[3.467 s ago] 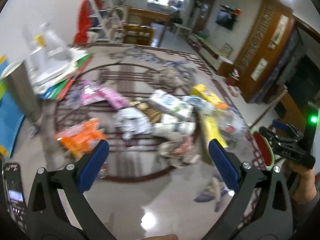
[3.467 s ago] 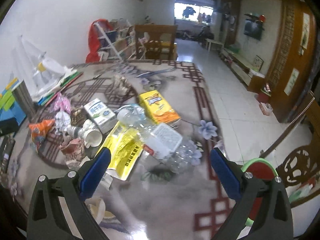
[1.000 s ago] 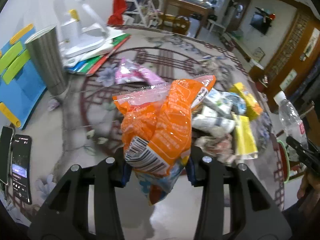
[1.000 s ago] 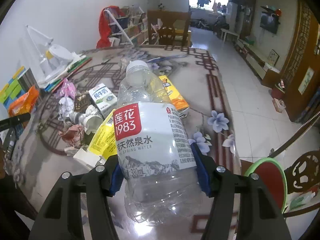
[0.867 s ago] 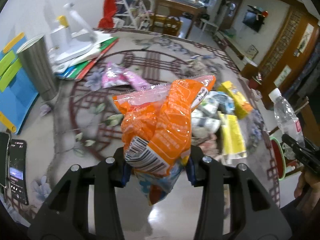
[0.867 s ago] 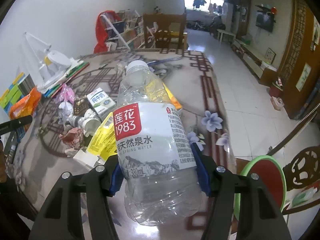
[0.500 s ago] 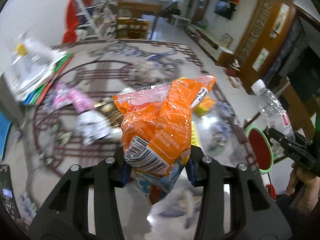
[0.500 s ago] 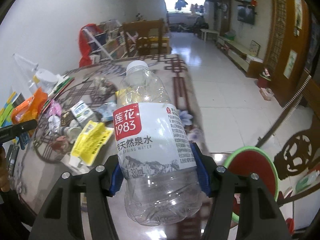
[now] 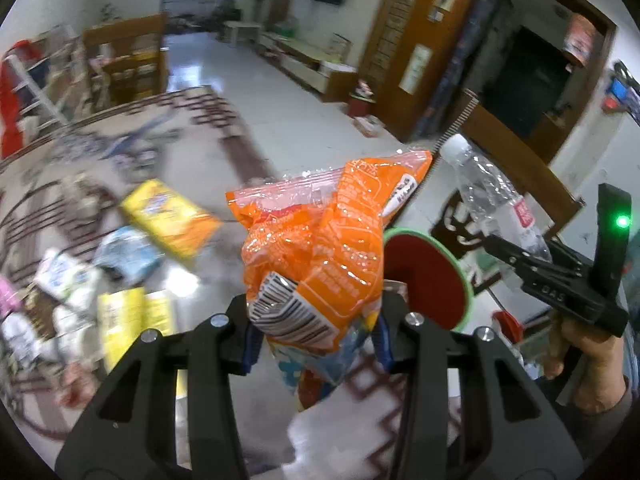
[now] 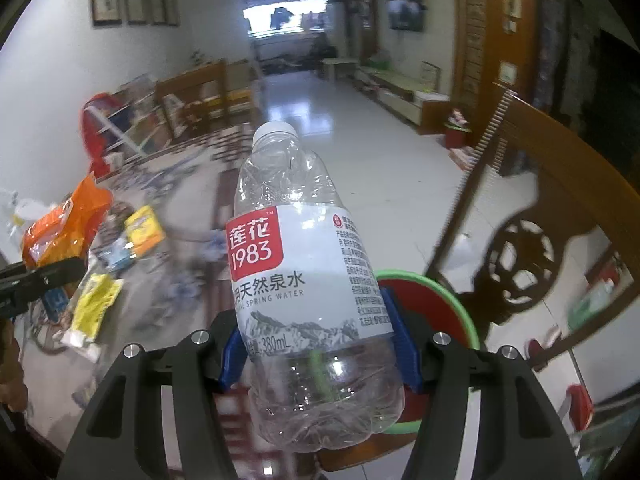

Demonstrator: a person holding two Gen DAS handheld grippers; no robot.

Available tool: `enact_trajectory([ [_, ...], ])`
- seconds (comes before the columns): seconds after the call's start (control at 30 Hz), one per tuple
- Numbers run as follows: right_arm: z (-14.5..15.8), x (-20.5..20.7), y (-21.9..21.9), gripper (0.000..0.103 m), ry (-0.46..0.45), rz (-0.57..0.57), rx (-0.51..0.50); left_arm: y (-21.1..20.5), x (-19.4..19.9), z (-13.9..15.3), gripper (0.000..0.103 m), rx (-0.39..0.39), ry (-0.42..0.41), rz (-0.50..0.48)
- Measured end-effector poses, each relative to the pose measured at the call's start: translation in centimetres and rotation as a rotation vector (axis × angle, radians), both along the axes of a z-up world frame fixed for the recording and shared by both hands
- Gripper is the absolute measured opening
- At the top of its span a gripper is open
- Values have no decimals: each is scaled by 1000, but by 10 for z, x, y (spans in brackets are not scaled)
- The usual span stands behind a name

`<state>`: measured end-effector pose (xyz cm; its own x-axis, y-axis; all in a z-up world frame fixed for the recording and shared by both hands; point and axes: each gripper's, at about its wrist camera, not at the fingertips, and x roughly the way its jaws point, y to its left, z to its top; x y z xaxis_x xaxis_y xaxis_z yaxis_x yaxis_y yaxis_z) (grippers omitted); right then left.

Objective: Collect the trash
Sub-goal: 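Carry bottle and snack bag to the red bin and release both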

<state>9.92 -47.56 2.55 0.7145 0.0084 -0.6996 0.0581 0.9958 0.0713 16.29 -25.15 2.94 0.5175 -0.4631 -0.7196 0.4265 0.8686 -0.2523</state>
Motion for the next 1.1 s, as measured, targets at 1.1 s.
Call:
enact_trajectory([
  [1.1, -33, -6, -113, 59, 91, -218, 70, -189, 52, -45, 68, -220, 330, -275],
])
